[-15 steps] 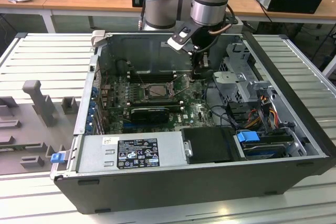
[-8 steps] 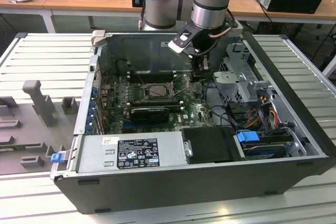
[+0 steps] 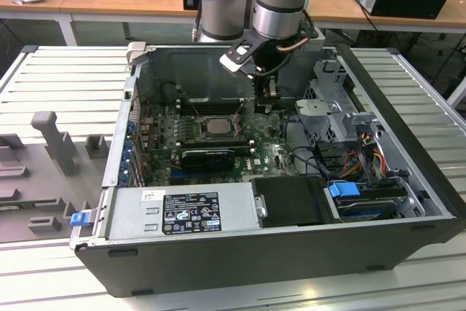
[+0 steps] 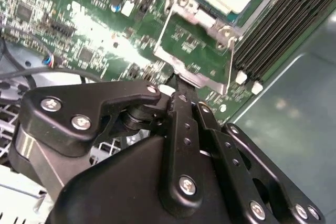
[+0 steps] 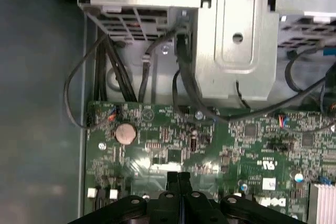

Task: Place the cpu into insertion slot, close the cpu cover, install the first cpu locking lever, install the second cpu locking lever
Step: 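Close the cpu cover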

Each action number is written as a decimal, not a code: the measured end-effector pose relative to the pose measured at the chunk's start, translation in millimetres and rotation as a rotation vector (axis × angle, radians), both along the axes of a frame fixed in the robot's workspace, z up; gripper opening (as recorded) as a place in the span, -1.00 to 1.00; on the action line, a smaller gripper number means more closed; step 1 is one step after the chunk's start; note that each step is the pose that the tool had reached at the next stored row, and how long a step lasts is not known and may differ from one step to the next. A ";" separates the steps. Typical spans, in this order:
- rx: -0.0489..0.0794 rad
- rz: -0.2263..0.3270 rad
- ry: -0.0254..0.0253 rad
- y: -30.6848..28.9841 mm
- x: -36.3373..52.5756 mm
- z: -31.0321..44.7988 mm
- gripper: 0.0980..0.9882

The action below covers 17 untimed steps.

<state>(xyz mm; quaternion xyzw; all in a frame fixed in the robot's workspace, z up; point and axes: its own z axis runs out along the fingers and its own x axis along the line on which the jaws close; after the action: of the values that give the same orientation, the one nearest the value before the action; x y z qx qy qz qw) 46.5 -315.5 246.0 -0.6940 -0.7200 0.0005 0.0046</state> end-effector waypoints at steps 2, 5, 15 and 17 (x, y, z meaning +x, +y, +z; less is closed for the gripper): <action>0.000 0.000 -0.0001 0.0 -7.7 0.0 -0.98; 0.000 0.000 -0.0001 0.0 -15.1 0.0 -0.98; 0.001 0.001 -0.0047 0.0 -64.1 -18.6 -0.98; 0.001 0.004 -0.0048 0.0 -76.1 -23.6 -0.98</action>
<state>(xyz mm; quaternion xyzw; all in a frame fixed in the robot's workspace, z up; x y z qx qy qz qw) -29.6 -315.5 222.4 -0.6926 -0.7213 -0.0015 0.0032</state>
